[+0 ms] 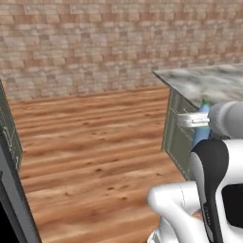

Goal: Take the bottled waters from the counter and place them in the freezer to freeze. Close the freezer door after placing the bottles.

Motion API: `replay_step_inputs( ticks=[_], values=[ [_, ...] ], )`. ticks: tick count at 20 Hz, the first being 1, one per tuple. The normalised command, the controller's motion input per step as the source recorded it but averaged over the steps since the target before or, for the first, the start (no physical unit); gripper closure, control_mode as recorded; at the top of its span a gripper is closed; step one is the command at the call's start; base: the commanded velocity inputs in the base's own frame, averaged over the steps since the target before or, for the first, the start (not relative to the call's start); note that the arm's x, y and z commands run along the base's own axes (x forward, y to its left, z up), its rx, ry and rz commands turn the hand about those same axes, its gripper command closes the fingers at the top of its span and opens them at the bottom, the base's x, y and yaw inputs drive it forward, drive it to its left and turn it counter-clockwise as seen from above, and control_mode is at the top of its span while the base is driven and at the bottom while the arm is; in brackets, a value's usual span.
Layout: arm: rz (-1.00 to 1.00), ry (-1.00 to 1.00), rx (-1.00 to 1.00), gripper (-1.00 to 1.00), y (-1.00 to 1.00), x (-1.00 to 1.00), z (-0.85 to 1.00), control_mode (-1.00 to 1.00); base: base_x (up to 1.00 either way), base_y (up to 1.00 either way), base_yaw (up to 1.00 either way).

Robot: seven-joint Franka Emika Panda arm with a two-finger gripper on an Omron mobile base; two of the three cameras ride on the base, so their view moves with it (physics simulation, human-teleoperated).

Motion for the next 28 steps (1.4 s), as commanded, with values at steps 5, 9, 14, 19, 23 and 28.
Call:
replay_step_inputs(
  ticks=[5, 9, 14, 19, 23, 28],
  values=[
    [0.0, 0.0, 0.0, 1.0, 0.0, 0.0, 0.0, 1.0, 0.71, -0.2, 0.3],
    [0.0, 0.0, 0.0, 1.0, 0.0, 0.0, 0.0, 1.0, 0.7, -0.31, 0.37],
    [0.0, 0.0, 0.0, 1.0, 0.0, 0.0, 0.0, 1.0, 0.7, -0.33, 0.39],
    [0.0, 0.0, 0.0, 1.0, 0.0, 0.0, 0.0, 1.0, 0.72, -0.37, 0.41],
    [0.0, 0.0, 0.0, 1.0, 0.0, 0.0, 0.0, 1.0, 0.74, -0.3, 0.42],
    [0.0, 0.0, 0.0, 1.0, 0.0, 0.0, 0.0, 1.0, 0.67, -0.25, 0.45]
  ],
)
